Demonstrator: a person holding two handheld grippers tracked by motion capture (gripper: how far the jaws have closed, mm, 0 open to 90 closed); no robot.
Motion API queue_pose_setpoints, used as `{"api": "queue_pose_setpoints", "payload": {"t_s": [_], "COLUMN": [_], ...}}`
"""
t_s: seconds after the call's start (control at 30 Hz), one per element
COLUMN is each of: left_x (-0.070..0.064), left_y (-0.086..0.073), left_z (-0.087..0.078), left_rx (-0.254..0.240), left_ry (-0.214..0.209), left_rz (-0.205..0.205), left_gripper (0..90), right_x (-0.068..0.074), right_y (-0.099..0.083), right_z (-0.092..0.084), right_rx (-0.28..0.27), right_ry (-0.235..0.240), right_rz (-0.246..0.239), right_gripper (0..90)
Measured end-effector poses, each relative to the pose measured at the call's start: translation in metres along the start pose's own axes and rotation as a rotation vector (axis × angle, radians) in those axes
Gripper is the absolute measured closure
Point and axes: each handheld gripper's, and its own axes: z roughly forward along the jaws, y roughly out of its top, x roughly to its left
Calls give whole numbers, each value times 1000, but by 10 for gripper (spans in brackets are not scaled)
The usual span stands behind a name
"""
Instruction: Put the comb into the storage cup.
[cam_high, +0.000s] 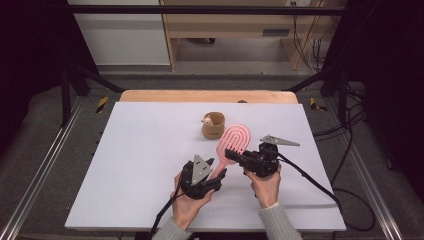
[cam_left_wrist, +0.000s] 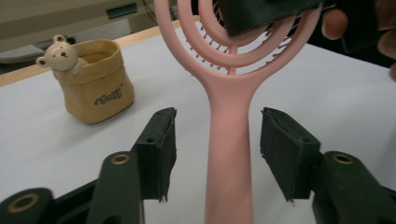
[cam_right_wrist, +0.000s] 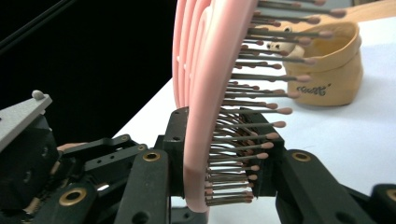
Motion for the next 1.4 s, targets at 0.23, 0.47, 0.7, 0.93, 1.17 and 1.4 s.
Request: {"api": "queue_pose_setpoints", "payload": {"t_s": [0.23,0.47,0.7,0.93,1.17,1.4], "left_x": [11,22,31,38,49,62], "left_y": [5,9,11,14,12,6], "left_z": [-2,-5,-7,-10,-17,-25], "left_rx": [10,20,20,26,33,23], "left_ry": [-150,-193,-216,-210,-181,-157], "left_rz": [-29,-46,-62,-67,-54,-51], "left_gripper": [307,196,75,29,10,9], "right_x": [-3,-5,-9,-10,-11,-12], "right_y": [2,6,8,10,13,16], "right_z": [-6,-14,-21,-25,-29,-32], "right_rx": [-23,-49,-64,-72,-77,-86], "right_ry": [-20,-38,-52,-60,-69,-80], "right_rz": [3,-9,-13,-23,-36,-49], "right_gripper": [664,663,663,663,662,662]}}
